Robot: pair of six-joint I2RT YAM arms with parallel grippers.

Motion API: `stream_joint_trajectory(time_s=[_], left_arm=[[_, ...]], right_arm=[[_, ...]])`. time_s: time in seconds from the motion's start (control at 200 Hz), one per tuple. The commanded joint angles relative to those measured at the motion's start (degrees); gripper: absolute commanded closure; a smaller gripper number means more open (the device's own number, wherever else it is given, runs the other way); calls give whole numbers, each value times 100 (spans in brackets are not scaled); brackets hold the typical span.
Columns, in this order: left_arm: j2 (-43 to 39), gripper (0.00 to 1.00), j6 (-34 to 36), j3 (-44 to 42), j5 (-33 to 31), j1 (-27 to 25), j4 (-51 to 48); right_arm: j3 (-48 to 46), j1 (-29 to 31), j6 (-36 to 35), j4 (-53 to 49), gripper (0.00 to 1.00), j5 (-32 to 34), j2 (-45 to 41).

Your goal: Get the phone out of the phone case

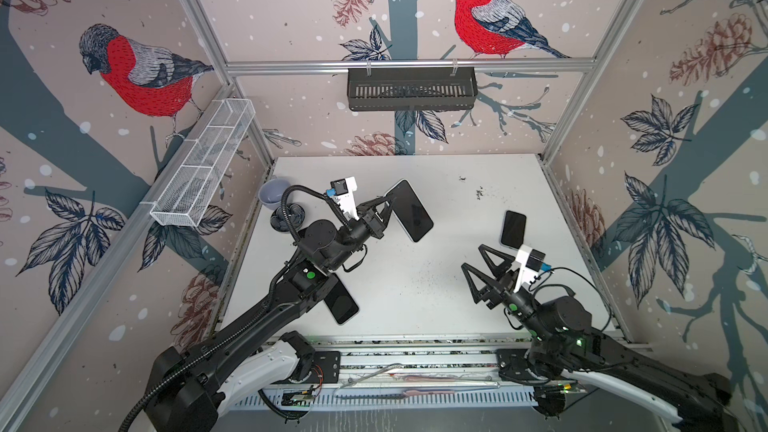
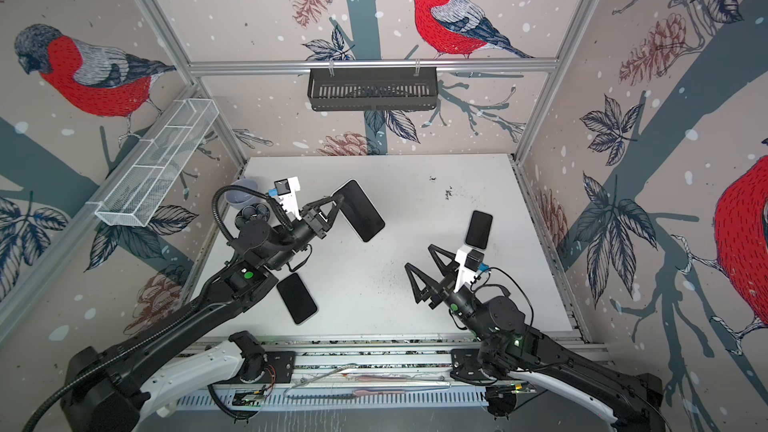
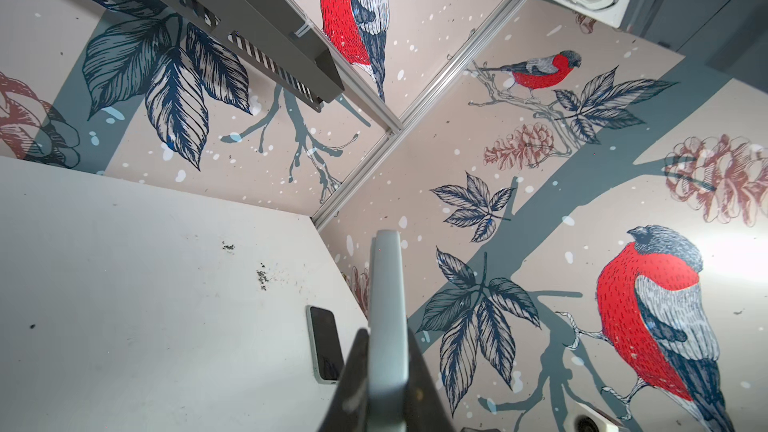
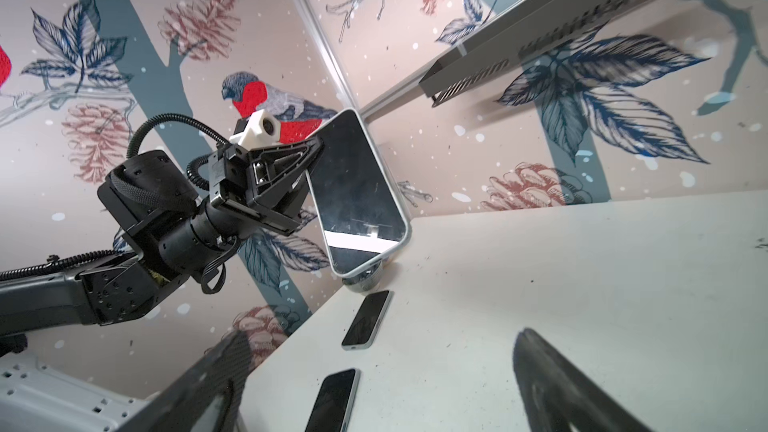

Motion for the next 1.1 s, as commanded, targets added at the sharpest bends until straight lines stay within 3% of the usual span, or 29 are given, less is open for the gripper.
stream_joint_trajectory(time_s=[0.0,0.085,0.27,0.455,0.67,0.926,1.096], left_arm=[[-64,100,-629,-231,-136,4,1452],[-107,100,-746,-406,-228,-1,1825],[-263,100,-999,-880,-495,-1,2464],[-284,100,-1248,-1144,-689,3,2786],[-103,100,-1665,-1293,-654,-14,3264],[107,100,-1822,-1319,-628,-140,3626],[107,100,-1798,-1297,-619,-188,3607]], right_arm=[[305,-594,756,394,0,-1885,927],[416,-1004,1248,1085,0,-2852,1666],[255,-1047,1824,2784,0,-3364,2570],[200,-742,1585,3253,0,-3006,2926],[386,-799,1600,3463,0,-3216,3313],[502,-1094,2069,4188,27,-3696,3924],[569,-1159,2243,4554,36,-3867,4170]])
